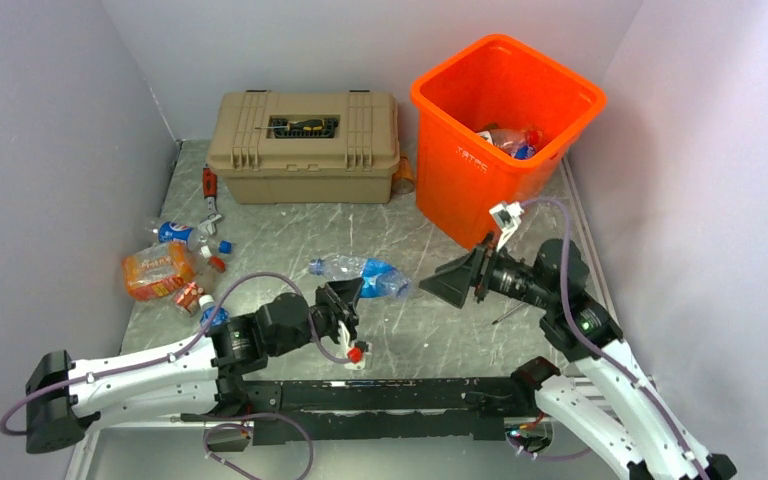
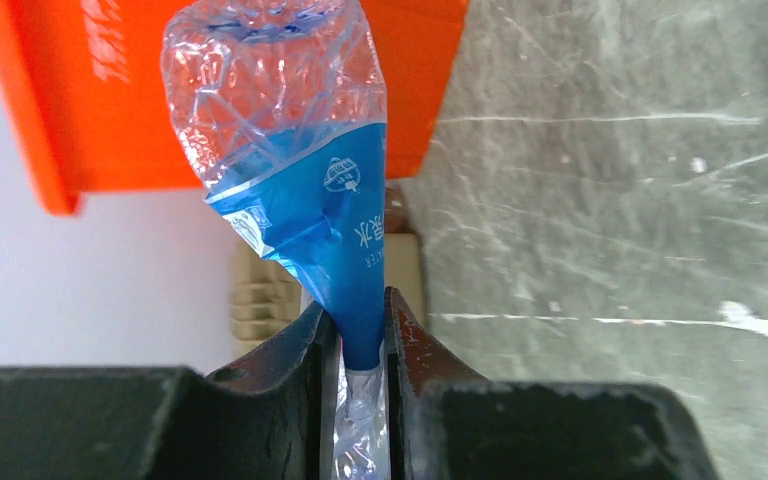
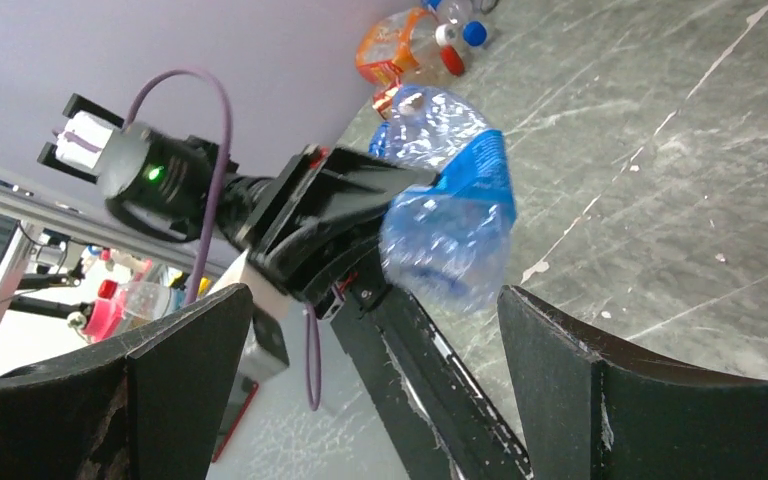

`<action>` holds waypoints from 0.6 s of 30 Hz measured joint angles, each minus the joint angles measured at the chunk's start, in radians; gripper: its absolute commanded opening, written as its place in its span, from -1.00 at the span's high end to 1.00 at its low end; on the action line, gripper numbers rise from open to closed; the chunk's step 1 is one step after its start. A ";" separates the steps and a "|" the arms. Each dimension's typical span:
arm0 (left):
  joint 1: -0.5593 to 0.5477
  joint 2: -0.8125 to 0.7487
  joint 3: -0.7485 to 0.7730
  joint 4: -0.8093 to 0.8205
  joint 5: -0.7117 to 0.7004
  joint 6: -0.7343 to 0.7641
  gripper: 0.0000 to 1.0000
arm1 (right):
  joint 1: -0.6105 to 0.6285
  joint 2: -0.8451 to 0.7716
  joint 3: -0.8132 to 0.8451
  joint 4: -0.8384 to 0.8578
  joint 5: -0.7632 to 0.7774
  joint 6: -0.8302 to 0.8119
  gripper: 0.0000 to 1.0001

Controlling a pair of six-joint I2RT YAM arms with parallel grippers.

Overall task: Put the plastic bottles in the bin
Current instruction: Pick up the plastic bottle at the center of the board.

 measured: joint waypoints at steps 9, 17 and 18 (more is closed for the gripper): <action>-0.247 -0.024 -0.001 0.000 -0.191 0.273 1.00 | 0.026 0.322 0.137 -0.084 -0.094 -0.058 -0.94; -0.362 -0.010 -0.001 -0.062 -0.283 0.329 1.00 | 0.137 0.471 0.212 -0.233 -0.114 -0.183 -0.95; -0.373 -0.007 -0.001 -0.073 -0.296 0.332 1.00 | 0.143 0.481 0.213 -0.244 -0.118 -0.195 -0.95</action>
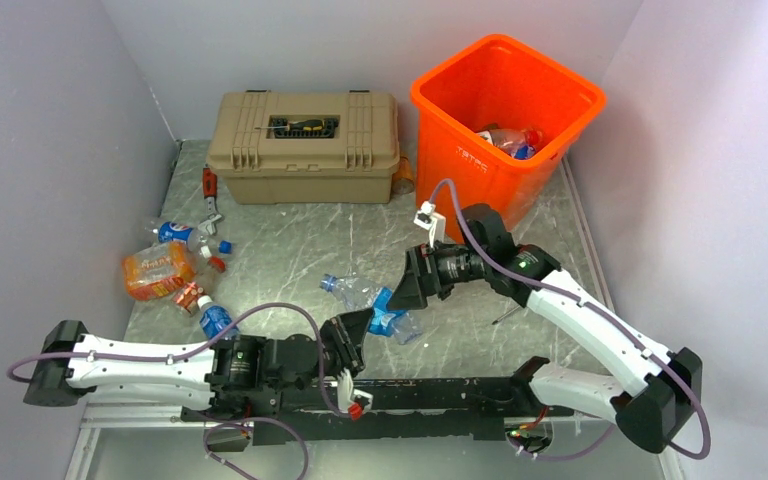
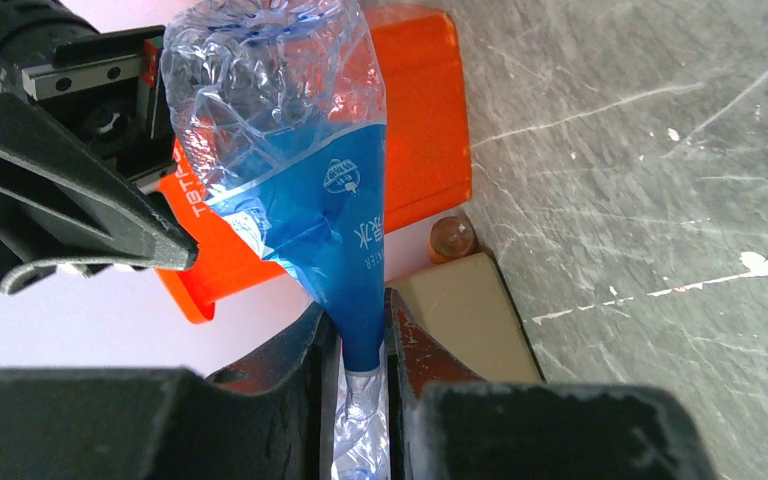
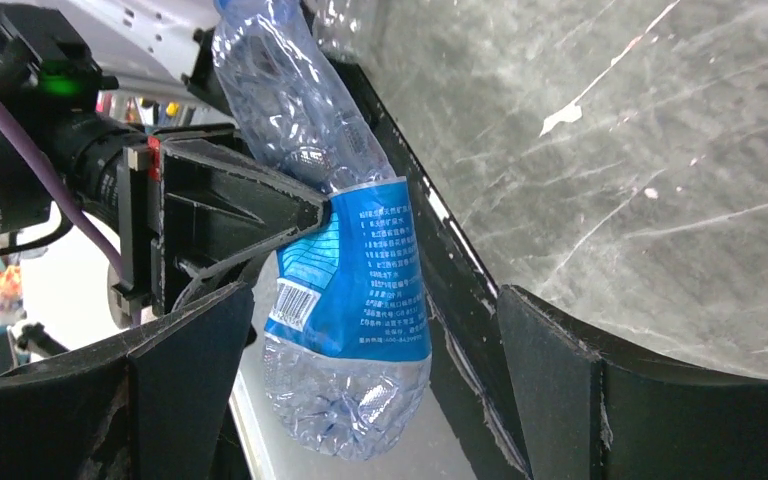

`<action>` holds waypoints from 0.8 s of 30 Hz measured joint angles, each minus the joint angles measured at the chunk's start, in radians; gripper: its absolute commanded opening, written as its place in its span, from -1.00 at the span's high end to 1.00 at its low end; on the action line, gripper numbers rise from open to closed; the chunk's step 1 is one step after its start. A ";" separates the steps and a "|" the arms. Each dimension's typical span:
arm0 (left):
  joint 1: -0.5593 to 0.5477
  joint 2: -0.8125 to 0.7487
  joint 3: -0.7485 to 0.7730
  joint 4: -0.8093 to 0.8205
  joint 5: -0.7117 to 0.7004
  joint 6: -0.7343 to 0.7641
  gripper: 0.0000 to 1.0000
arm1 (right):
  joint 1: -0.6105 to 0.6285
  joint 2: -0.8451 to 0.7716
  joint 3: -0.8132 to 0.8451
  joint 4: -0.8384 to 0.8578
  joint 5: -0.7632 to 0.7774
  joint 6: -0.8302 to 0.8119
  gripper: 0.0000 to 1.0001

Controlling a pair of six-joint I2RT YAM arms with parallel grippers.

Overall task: Put the plastic bottles in the bin
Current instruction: Pick up the plastic bottle at the center of the board.

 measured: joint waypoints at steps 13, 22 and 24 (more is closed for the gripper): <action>-0.103 0.028 0.000 -0.051 -0.089 0.037 1.00 | 0.033 0.019 -0.177 0.108 -0.143 0.070 -0.75; -0.147 0.053 0.001 -0.030 -0.113 0.045 1.00 | 0.041 -0.015 -0.278 0.417 -0.138 0.270 -0.64; -0.166 0.062 0.006 -0.024 -0.114 0.044 1.00 | 0.041 -0.029 -0.285 0.465 -0.118 0.292 -0.56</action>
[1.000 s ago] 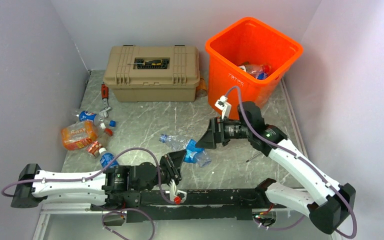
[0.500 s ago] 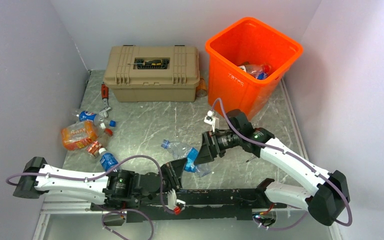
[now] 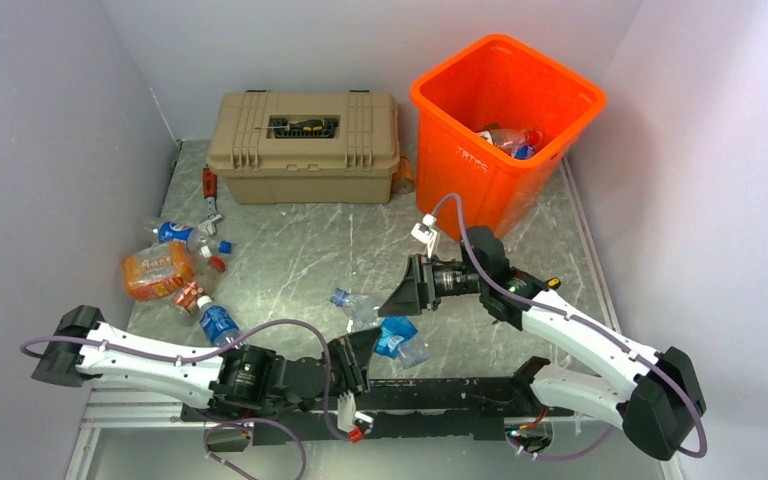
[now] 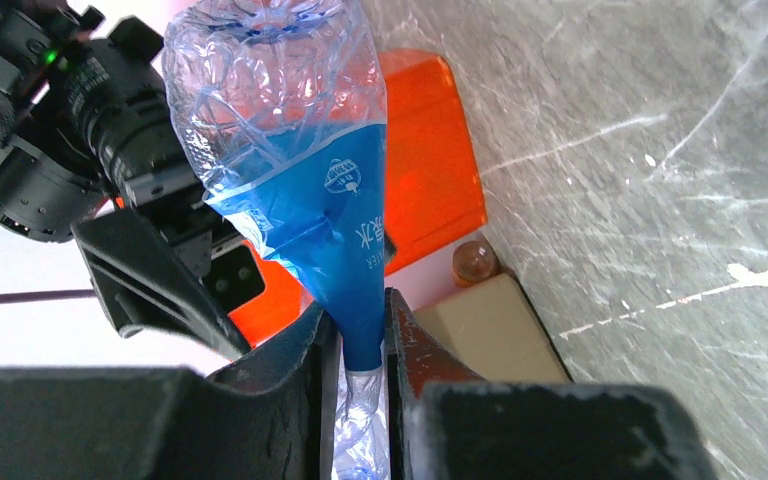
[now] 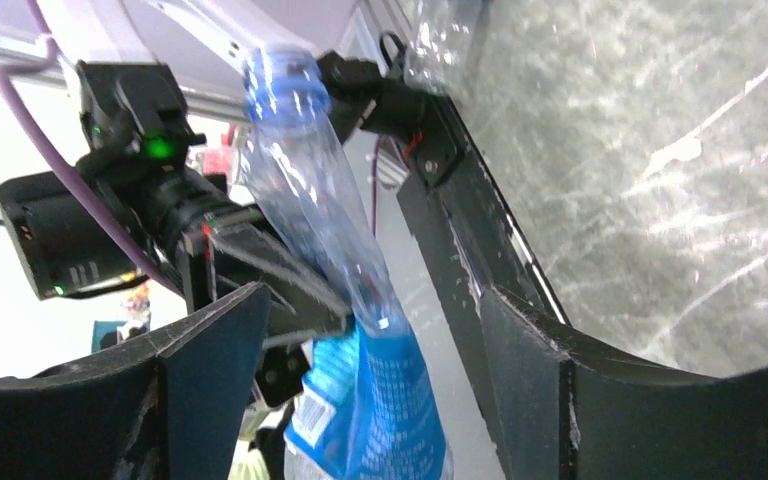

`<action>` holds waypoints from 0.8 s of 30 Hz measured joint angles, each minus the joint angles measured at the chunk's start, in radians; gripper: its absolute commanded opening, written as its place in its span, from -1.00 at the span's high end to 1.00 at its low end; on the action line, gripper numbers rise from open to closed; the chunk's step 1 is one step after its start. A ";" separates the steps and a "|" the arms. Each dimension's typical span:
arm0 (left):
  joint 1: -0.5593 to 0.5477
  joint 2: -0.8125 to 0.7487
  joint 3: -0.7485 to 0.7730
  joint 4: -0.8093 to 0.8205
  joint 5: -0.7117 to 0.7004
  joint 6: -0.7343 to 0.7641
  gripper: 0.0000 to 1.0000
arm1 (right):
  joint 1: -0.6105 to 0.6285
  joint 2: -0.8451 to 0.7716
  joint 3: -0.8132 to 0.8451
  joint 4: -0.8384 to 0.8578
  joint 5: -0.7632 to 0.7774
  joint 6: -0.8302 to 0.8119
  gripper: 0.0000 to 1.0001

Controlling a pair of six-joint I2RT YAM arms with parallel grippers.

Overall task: Put the plastic bottles in the bin
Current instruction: Pick up the plastic bottle at the center of the board.

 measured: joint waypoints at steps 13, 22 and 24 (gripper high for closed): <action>-0.053 0.046 0.033 0.051 0.000 0.000 1.00 | 0.061 0.042 -0.002 0.188 0.023 0.071 0.02; -0.062 0.030 0.033 0.053 0.002 -0.028 -0.84 | 0.113 0.068 0.012 0.187 0.002 0.037 1.00; -0.062 0.021 0.034 0.063 0.000 -0.037 -0.99 | 0.117 0.049 0.028 0.151 0.035 0.013 1.00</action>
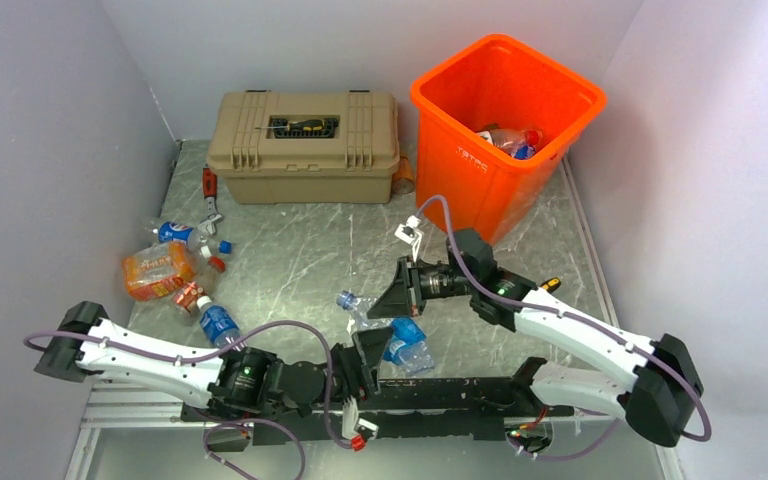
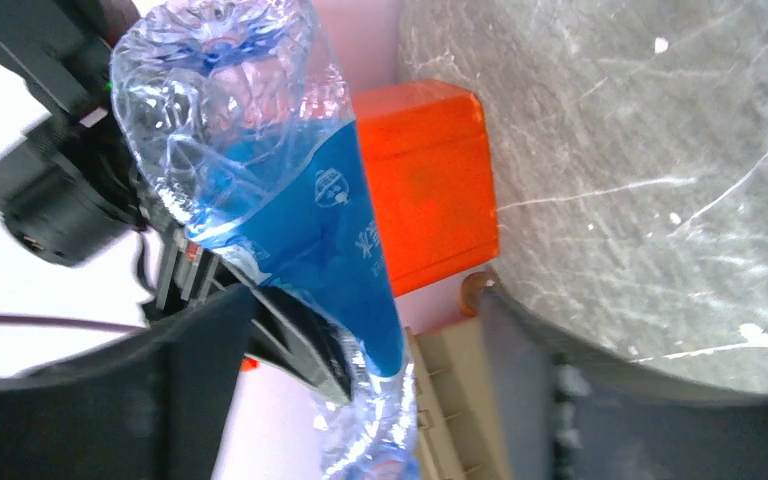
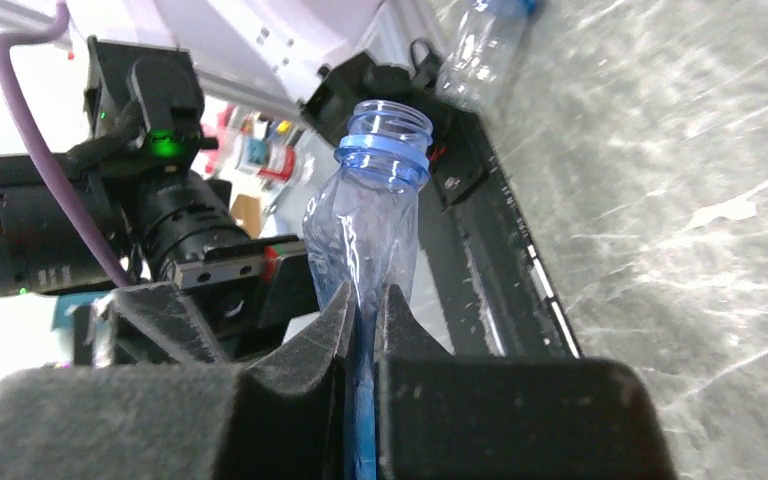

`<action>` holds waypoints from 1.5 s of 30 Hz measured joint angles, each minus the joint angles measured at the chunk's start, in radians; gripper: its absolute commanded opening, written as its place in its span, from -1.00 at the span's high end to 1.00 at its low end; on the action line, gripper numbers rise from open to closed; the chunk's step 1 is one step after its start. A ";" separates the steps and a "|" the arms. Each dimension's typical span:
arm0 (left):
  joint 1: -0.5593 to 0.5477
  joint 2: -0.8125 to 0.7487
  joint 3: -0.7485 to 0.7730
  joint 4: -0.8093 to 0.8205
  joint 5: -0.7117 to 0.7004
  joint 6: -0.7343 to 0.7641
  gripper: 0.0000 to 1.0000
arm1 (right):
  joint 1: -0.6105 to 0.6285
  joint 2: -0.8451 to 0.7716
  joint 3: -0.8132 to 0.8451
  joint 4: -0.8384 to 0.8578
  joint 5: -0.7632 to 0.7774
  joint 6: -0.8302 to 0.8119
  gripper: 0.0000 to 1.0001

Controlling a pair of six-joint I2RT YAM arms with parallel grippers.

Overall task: Put the plastic bottles in the bin
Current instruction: Pick up the plastic bottle at the center of the board.

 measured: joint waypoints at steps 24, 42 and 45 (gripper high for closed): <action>0.343 -0.233 0.214 0.100 0.193 -1.590 -0.98 | 0.009 -0.483 0.042 0.041 0.702 -0.318 1.00; 0.703 0.213 0.326 0.391 0.867 -2.173 -0.63 | 0.009 -0.585 -0.078 0.218 0.647 -0.305 1.00; 0.703 0.244 0.326 0.469 0.924 -2.210 -0.72 | 0.009 -0.588 -0.120 0.269 0.672 -0.285 1.00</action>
